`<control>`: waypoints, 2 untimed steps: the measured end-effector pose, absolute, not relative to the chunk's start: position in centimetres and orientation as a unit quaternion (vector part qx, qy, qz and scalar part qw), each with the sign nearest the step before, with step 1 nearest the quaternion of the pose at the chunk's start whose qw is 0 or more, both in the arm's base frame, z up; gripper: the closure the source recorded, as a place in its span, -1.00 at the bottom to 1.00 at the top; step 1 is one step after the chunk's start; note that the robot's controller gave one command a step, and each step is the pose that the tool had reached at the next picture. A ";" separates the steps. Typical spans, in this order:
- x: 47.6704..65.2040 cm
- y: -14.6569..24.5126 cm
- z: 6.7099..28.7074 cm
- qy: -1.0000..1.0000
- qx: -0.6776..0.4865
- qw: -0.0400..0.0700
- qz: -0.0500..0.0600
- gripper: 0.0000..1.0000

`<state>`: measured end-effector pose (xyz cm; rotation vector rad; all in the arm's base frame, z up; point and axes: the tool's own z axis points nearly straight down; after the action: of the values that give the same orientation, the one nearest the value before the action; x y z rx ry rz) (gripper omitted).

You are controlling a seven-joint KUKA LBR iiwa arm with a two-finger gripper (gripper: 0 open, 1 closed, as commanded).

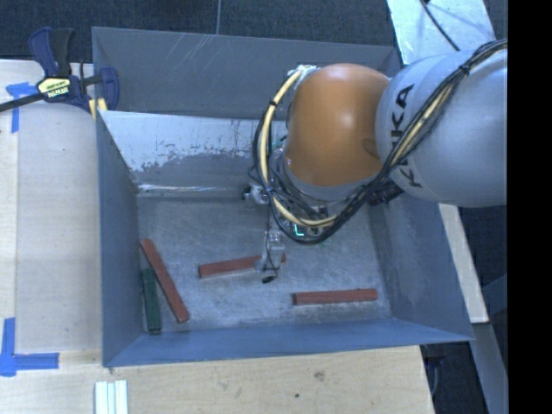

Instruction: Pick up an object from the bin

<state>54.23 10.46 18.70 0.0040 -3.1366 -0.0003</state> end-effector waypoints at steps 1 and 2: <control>55.4 12.1 6.7 -0.989 0.148 0.001 0.000 -1.00; 55.6 12.1 7.1 -0.989 0.146 -0.001 0.000 1.00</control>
Offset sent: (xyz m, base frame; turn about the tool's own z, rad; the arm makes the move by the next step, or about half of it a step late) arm 0.0126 0.0166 -0.1170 -0.2936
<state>55.60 12.08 7.06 0.4595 -3.1101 -0.0011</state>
